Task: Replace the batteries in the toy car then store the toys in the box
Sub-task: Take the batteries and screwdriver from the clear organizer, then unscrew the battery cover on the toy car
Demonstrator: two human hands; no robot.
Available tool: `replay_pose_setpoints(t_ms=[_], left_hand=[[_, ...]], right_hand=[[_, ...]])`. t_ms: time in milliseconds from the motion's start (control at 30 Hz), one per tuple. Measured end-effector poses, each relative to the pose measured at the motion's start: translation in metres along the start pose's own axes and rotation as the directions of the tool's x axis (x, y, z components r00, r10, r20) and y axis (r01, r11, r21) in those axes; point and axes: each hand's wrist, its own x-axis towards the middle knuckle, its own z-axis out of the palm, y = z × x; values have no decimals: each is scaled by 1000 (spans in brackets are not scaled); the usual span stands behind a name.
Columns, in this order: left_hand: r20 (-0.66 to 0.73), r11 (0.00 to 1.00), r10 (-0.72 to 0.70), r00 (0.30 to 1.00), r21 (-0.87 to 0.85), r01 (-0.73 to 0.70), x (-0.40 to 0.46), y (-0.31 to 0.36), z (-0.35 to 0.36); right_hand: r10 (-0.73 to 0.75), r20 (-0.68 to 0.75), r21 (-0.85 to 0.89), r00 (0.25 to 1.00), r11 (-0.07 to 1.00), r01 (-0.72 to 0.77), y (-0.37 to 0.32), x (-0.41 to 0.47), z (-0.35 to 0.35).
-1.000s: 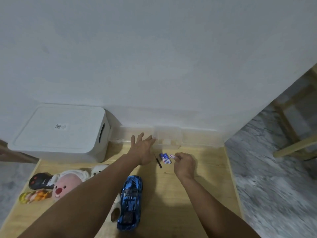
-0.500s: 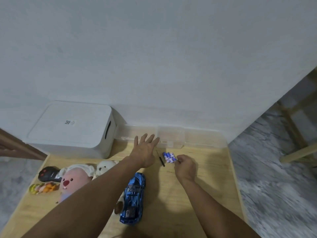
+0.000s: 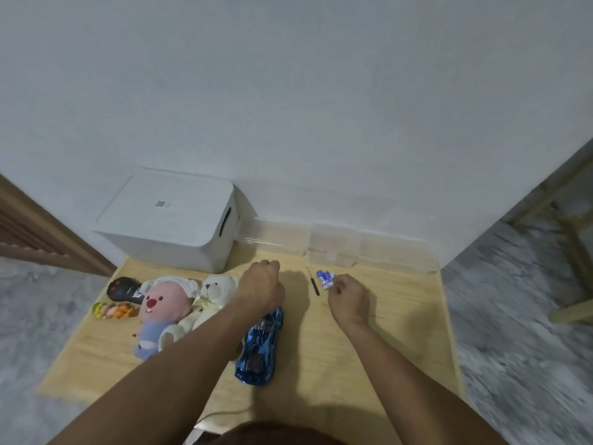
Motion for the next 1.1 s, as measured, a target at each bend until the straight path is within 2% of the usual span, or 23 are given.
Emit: replay_pose_setpoints(t_ms=[100,200,300,433,600,833,1033,1100], left_hand=[[69,962,-61,996,271,40,-20,1,4],[130,892,-104,986,451,35,-38,3,16],[147,843,-149,978,535,48,-46,7,29],[126,824,-199,972,559,96,-53,12,39],[70,853,-208,976,502,146,-58,15,44],[41,938,-239,970,270,219,-63,28,60],[52,958,-249,967,158,239,-62,34,63],[66,965,-259,964,54,255,-59,31,61]], right_hand=[[-71,46,-37,996,997,73,-2,-8,8],[-158,206,-244,966,947,207,-5,-14,13],[-145,389,-416,910,854,313,-8,-16,14],[-108,442,-536,890,765,358,-8,-18,12],[-172,411,-591,895,697,406,-4,-18,7],[-217,412,-634,885,629,449,-5,-15,6],[-162,360,-544,919,763,348,-3,-17,0],[-151,347,-484,926,816,315,-3,-15,-3]])
